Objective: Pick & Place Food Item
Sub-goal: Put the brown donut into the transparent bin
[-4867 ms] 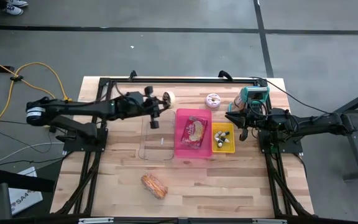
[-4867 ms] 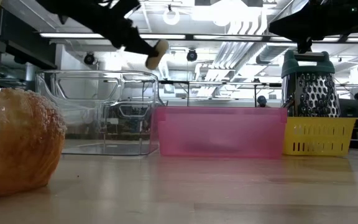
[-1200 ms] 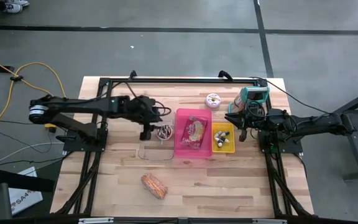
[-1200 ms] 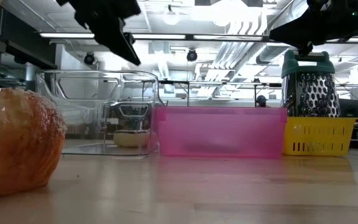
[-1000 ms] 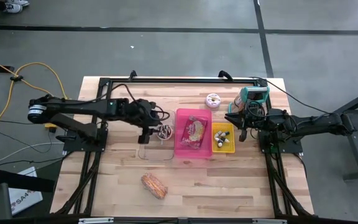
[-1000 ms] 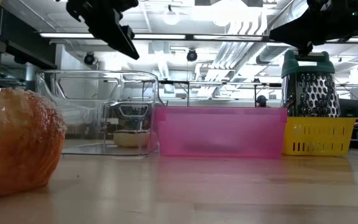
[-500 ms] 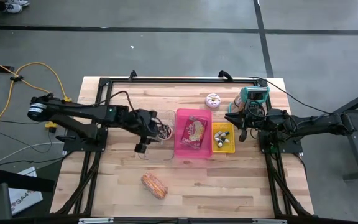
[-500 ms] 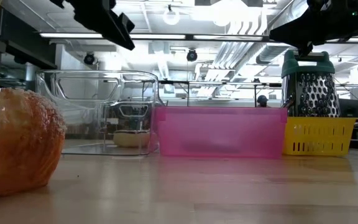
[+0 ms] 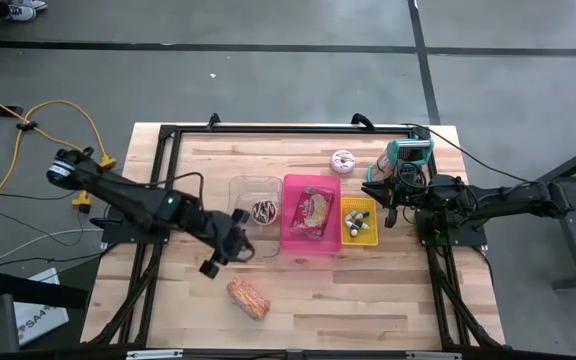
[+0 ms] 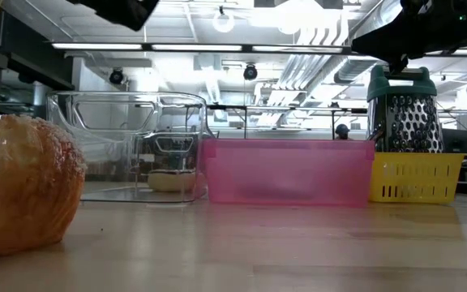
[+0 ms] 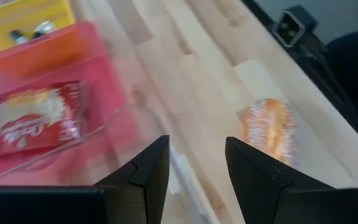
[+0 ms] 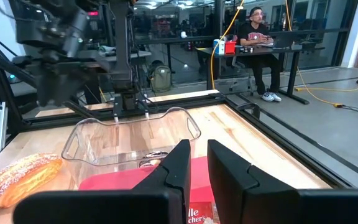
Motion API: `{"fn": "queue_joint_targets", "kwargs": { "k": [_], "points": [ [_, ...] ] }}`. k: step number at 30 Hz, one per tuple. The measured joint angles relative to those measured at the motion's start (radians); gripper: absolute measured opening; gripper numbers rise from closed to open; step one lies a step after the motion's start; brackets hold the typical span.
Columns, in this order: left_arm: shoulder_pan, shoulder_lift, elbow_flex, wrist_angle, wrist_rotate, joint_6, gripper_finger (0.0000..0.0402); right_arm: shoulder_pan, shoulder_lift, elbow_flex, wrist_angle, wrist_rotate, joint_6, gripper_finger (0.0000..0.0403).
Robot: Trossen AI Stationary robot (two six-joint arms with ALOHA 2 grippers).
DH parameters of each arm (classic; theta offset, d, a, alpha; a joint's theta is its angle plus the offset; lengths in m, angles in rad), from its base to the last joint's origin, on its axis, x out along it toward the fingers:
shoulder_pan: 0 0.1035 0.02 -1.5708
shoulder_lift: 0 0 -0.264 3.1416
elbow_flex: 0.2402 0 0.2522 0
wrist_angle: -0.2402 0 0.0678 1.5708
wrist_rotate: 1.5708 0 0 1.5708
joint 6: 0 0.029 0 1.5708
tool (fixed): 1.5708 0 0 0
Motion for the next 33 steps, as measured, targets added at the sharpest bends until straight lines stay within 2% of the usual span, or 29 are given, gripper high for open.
{"fn": "queue_joint_targets", "kwargs": {
  "k": [12,29,33],
  "points": [
    [-0.119,0.000,0.000,0.000,-0.012,-0.019,0.0150,0.000,0.000,0.000,0.000,0.000,0.000,0.0044],
    [-0.122,0.001,0.000,0.000,-0.008,-0.018,0.0150,0.000,0.000,0.000,0.000,0.000,0.000,0.0044],
    [-0.122,0.001,0.000,0.000,-0.006,-0.001,0.0164,0.000,0.000,0.000,0.000,0.000,0.000,0.0044]
  ]
}}
